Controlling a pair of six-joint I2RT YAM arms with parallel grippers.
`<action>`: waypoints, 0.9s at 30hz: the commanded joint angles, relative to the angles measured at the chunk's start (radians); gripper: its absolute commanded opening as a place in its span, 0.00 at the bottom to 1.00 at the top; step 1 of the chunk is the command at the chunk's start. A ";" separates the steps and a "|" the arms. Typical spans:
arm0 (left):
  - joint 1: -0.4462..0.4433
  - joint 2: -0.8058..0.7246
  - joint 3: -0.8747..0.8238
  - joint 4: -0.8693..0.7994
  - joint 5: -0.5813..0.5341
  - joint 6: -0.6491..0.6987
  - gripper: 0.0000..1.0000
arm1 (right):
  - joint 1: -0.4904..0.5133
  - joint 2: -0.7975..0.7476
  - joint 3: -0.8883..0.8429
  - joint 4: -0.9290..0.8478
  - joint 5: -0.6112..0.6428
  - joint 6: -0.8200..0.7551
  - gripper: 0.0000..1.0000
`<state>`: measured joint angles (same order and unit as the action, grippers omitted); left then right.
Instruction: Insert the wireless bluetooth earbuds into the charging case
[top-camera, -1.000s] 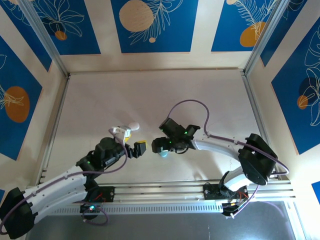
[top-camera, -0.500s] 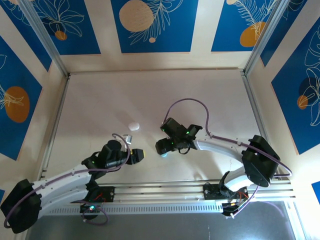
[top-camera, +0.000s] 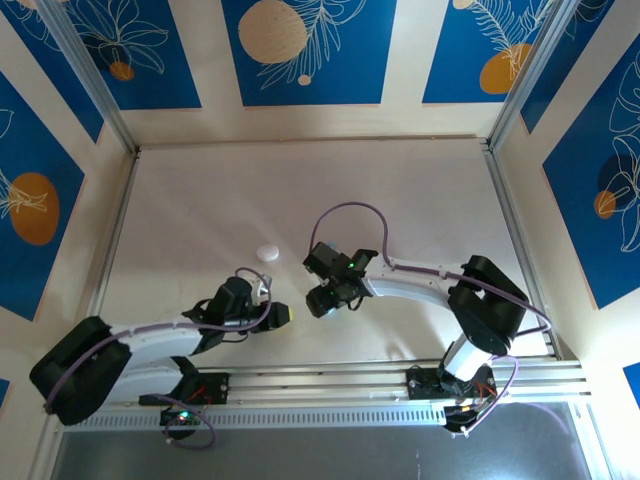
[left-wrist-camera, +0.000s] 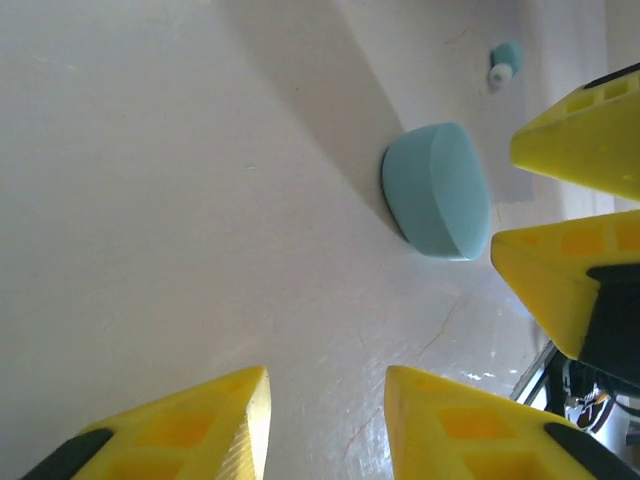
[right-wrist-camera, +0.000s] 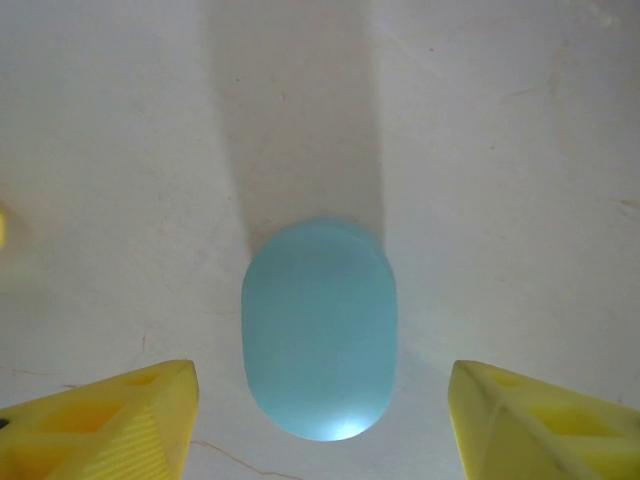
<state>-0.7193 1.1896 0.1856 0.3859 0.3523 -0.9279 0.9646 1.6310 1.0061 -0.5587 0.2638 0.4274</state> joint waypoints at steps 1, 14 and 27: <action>0.011 0.072 0.009 0.149 0.075 -0.030 0.28 | 0.010 0.026 0.038 -0.035 0.028 -0.021 0.67; 0.011 0.196 0.024 0.251 0.100 -0.042 0.21 | 0.012 0.057 0.044 -0.035 0.037 -0.018 0.63; 0.011 0.194 0.028 0.237 0.091 -0.037 0.21 | 0.013 0.078 0.051 -0.018 0.023 -0.008 0.52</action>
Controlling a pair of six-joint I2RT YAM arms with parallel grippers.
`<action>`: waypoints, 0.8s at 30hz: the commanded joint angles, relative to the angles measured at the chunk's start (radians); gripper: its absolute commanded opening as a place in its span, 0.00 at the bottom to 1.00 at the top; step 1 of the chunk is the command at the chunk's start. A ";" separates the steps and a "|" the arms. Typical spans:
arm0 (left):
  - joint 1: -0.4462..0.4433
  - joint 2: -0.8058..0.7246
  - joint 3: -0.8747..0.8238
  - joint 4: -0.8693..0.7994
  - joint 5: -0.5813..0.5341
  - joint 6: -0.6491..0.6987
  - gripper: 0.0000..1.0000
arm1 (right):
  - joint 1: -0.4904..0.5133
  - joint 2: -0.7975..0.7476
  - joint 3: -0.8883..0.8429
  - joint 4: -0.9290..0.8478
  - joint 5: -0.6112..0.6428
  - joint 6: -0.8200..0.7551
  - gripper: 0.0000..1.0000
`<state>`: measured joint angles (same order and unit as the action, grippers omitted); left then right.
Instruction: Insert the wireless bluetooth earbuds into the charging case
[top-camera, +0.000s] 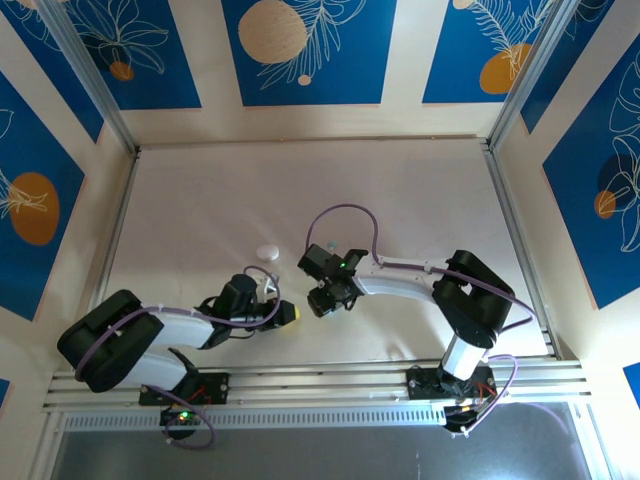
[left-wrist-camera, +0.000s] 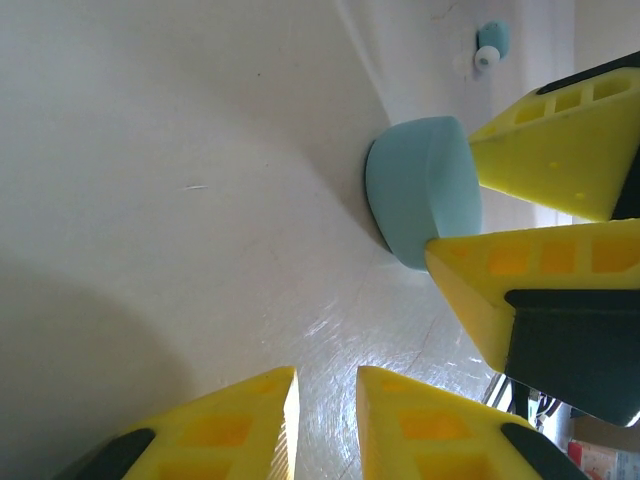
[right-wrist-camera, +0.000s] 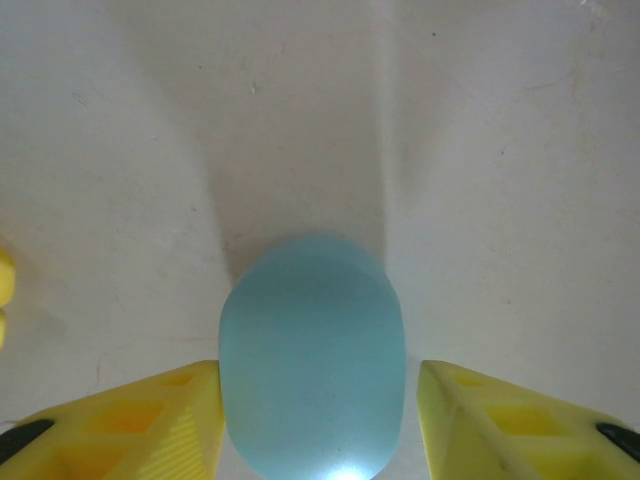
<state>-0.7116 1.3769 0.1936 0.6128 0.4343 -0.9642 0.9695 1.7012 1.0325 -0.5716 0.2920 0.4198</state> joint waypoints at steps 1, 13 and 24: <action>0.004 0.007 0.020 0.009 0.008 -0.001 0.21 | 0.008 0.006 0.026 -0.005 -0.006 -0.001 0.50; 0.001 0.034 0.023 0.065 0.024 -0.026 0.23 | 0.001 -0.022 0.010 0.027 -0.049 0.041 0.37; -0.006 0.158 0.066 0.220 0.052 -0.077 0.27 | -0.052 -0.098 -0.078 0.133 -0.183 0.131 0.35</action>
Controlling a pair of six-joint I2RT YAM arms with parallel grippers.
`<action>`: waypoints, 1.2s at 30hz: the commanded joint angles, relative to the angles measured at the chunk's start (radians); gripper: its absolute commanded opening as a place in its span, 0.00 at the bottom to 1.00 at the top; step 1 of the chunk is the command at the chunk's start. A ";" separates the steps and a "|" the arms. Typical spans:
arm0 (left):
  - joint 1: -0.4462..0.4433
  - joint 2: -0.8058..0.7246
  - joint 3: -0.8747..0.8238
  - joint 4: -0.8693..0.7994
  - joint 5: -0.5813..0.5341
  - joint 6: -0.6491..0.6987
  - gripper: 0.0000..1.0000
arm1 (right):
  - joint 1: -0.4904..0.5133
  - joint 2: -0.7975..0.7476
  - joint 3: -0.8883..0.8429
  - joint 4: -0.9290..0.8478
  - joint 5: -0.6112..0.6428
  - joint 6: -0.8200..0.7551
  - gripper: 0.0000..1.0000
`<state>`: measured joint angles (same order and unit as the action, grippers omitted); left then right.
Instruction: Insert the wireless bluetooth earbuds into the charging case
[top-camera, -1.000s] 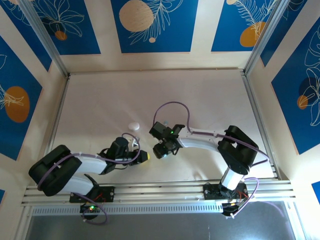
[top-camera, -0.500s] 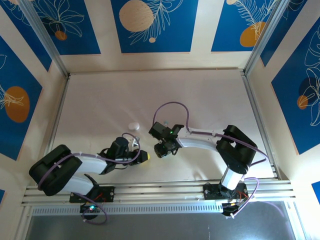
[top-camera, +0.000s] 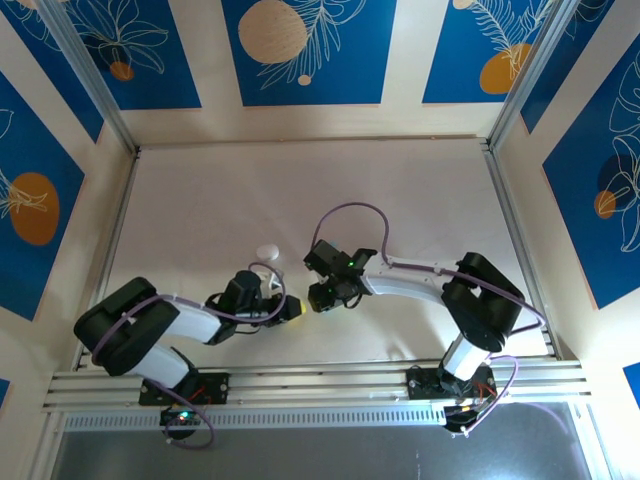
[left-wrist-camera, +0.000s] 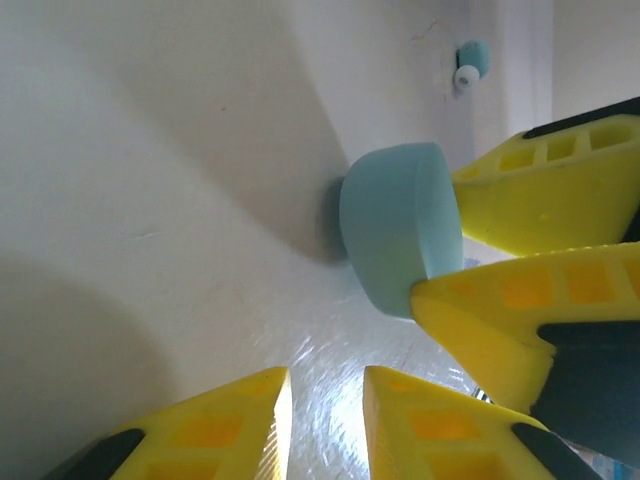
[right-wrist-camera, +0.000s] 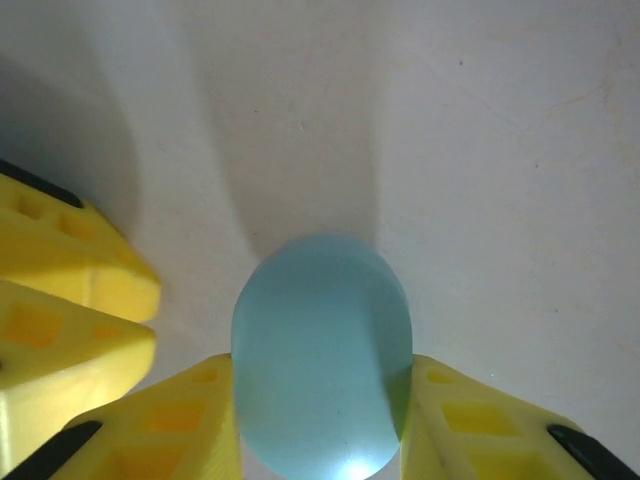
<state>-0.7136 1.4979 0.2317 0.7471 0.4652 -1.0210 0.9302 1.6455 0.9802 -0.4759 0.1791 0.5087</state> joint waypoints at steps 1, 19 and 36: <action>-0.003 0.053 0.029 0.106 0.021 -0.025 0.27 | -0.019 -0.049 -0.035 0.047 -0.084 0.049 0.35; -0.004 0.253 0.023 0.375 0.042 -0.111 0.32 | -0.098 -0.152 -0.143 0.175 -0.276 0.125 0.32; -0.004 0.150 0.063 0.200 0.024 -0.055 0.34 | -0.148 -0.164 -0.201 0.263 -0.376 0.167 0.30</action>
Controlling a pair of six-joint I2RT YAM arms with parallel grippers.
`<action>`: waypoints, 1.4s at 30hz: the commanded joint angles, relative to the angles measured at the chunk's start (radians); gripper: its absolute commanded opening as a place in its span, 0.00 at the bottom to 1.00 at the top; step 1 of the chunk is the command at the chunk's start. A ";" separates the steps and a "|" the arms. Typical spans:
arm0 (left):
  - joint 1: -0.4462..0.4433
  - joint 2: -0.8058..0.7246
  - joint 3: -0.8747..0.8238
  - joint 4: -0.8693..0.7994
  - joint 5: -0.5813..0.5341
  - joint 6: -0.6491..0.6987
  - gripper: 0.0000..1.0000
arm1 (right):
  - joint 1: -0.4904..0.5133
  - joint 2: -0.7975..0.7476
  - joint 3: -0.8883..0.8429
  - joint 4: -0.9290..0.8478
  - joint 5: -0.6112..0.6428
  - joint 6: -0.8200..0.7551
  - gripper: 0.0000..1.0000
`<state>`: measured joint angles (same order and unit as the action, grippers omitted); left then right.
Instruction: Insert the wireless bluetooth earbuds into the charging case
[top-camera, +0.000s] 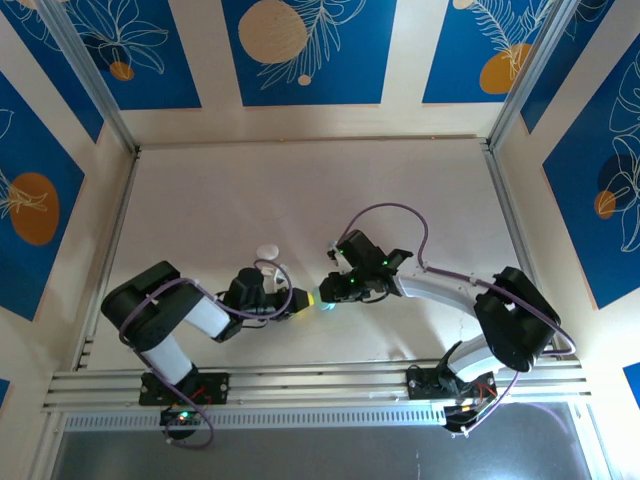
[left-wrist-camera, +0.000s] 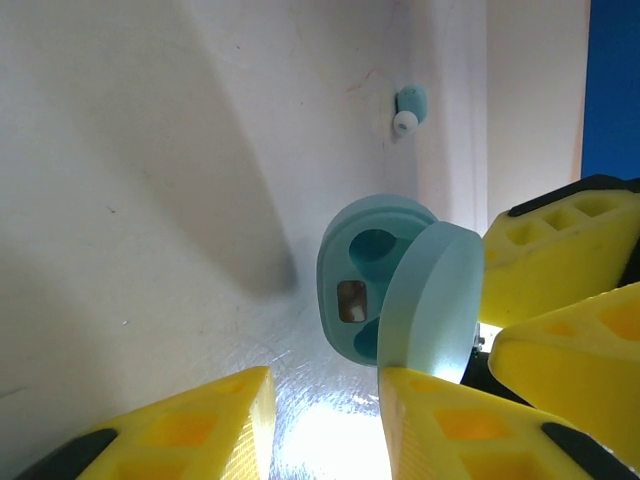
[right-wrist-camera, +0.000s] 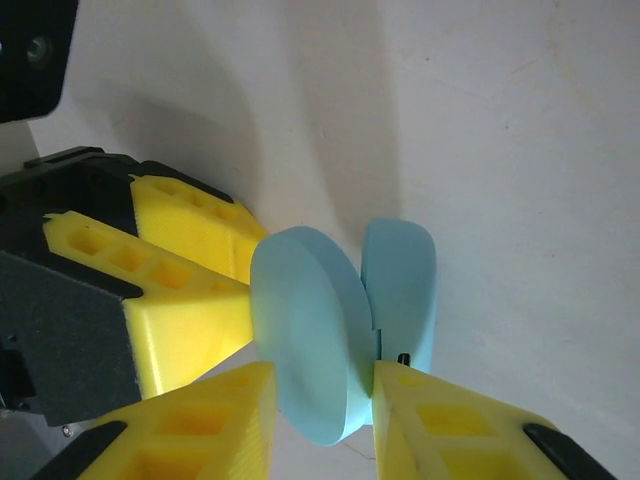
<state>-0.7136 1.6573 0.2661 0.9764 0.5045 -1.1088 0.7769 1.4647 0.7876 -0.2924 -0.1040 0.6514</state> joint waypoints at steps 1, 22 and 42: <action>-0.004 -0.009 0.031 -0.024 -0.012 0.029 0.34 | 0.005 0.023 -0.010 0.086 -0.095 0.026 0.30; -0.017 -0.118 0.068 -0.101 -0.004 0.017 0.34 | -0.002 0.121 0.004 0.169 -0.161 0.074 0.30; 0.066 -0.458 -0.039 -0.404 -0.146 0.107 0.39 | 0.109 0.119 0.168 -0.154 0.197 0.109 0.64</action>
<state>-0.6739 1.2705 0.2417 0.6445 0.3920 -1.0462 0.8597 1.5620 0.9108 -0.3515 0.0067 0.7391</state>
